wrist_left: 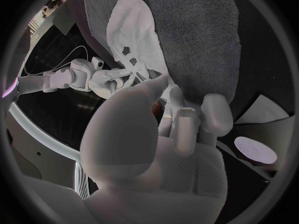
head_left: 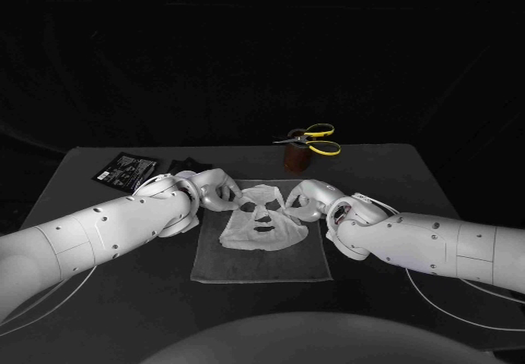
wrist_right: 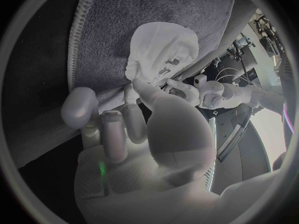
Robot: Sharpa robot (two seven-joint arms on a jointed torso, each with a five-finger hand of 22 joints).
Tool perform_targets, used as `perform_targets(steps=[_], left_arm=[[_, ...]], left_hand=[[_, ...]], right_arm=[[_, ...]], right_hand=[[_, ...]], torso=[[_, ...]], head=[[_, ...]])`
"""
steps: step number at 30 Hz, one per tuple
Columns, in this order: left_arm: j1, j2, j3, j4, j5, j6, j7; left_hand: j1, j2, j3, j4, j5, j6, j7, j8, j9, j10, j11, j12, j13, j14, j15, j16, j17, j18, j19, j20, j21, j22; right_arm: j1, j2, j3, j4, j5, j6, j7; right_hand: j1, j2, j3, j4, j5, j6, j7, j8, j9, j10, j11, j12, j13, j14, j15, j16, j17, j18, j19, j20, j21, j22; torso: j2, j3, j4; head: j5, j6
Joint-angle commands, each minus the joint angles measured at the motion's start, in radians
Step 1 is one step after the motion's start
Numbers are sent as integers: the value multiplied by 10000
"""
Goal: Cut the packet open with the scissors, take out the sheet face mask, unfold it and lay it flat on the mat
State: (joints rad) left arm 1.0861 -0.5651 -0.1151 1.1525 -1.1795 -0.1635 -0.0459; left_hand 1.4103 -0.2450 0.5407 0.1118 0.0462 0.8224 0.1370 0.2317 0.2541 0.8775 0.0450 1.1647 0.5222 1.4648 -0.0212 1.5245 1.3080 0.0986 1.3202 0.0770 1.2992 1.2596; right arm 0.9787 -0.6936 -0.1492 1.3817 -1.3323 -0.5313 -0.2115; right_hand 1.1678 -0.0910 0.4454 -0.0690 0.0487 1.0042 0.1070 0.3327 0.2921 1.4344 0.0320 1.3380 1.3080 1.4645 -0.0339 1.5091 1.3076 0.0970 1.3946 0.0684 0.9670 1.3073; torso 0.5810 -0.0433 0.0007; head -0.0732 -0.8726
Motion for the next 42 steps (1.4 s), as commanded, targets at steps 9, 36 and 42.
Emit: perform_targets(steps=[9,36,42], left_arm=[[-13,10,-10,17,71,137,-51],[-13,-15,-12,-2,85,195,-100],[-12,-22,-12,0,86,192,-115]], left_hand=[[74,72,-6,-44,23,-12,51,-46,-9,-35,40,43,20,356,76,38,909,-90,37,57,64,17],[90,73,-5,-57,23,-16,60,-61,-17,44,49,117,143,369,84,46,938,-98,62,66,93,50],[95,74,-5,-61,23,-19,64,-67,-20,71,52,144,184,373,87,49,945,-102,73,69,105,64]], right_arm=[[-25,29,-17,-55,-328,29,-208],[-19,-165,-12,-85,-47,-418,-95],[-6,-171,-9,-220,126,-314,-229]], right_hand=[[448,544,508,27,13,324,-204,232,84,256,-229,370,845,839,-202,121,1577,26,101,-115,299,1319],[310,1048,1420,385,-2,220,-204,453,253,441,-244,581,1089,874,-230,205,1747,-25,178,-178,557,1375],[312,1050,1560,387,-2,244,-215,499,282,502,-253,677,1181,878,-236,216,1768,-33,191,-182,610,1387]], torso=[[3,8,-7],[0,9,-14],[-4,8,-8]], head=[[-15,0],[-49,0],[-65,0]])
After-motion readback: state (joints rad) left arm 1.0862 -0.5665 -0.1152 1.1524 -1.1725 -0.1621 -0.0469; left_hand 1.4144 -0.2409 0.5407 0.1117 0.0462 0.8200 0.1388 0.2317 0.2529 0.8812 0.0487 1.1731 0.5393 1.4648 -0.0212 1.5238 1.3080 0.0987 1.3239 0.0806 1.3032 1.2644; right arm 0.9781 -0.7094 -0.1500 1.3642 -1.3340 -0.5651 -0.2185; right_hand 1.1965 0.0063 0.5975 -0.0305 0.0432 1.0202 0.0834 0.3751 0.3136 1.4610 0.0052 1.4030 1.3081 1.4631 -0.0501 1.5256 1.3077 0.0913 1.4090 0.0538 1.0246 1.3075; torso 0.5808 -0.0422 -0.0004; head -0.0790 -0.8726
